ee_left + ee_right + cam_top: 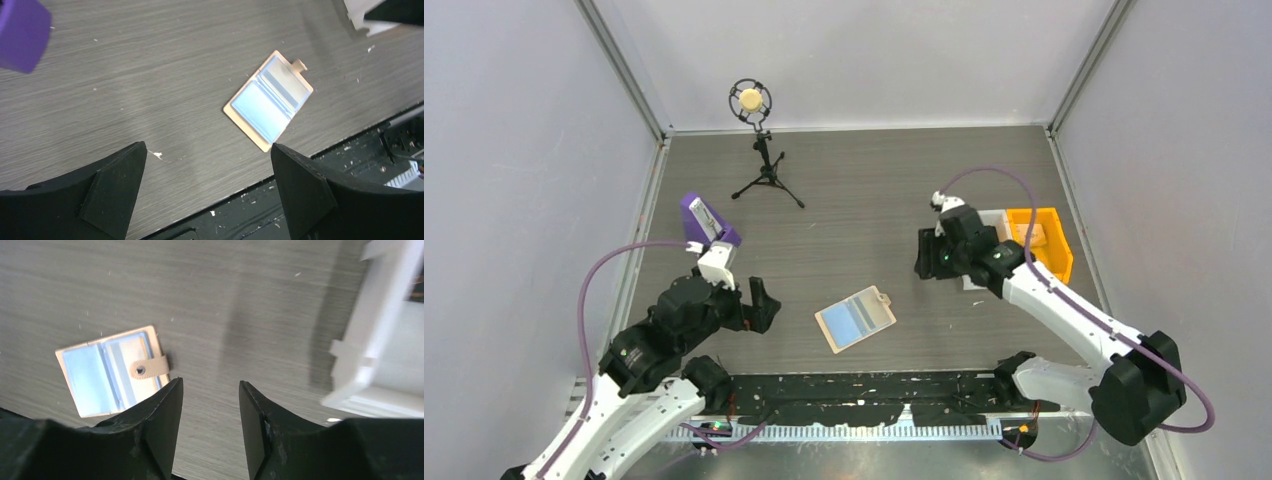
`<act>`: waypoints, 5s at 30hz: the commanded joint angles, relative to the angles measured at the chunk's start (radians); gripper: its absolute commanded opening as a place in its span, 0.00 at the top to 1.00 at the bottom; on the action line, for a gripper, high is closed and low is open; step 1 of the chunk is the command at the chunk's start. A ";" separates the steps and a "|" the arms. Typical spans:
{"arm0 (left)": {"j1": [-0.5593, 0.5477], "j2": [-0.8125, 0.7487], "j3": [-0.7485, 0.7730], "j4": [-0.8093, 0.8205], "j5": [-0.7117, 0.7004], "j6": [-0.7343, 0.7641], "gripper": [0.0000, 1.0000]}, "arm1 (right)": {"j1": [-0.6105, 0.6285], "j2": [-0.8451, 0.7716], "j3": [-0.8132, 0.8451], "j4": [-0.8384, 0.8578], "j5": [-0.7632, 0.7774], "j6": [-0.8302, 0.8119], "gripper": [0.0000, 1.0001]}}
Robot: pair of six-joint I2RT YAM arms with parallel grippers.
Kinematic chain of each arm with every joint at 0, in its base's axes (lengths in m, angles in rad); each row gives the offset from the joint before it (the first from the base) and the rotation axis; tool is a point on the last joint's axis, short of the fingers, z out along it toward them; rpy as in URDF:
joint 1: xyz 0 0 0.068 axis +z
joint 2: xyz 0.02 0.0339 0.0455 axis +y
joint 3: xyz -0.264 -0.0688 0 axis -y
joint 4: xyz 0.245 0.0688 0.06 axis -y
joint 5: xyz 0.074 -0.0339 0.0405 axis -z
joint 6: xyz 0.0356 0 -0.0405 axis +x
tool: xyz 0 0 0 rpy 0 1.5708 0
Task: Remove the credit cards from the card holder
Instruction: Remove the credit card from the card holder.
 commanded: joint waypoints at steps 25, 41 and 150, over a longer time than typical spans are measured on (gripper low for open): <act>-0.004 -0.223 -0.001 -0.013 -0.246 -0.033 0.01 | 0.720 0.566 0.287 0.146 0.266 0.107 0.29; -0.004 -0.248 -0.004 -0.018 -0.268 -0.043 0.01 | 0.736 0.695 0.288 0.141 0.308 0.105 0.43; -0.051 0.539 -0.460 0.799 0.302 -0.426 0.76 | 0.406 0.309 -0.251 0.822 -0.399 0.335 0.62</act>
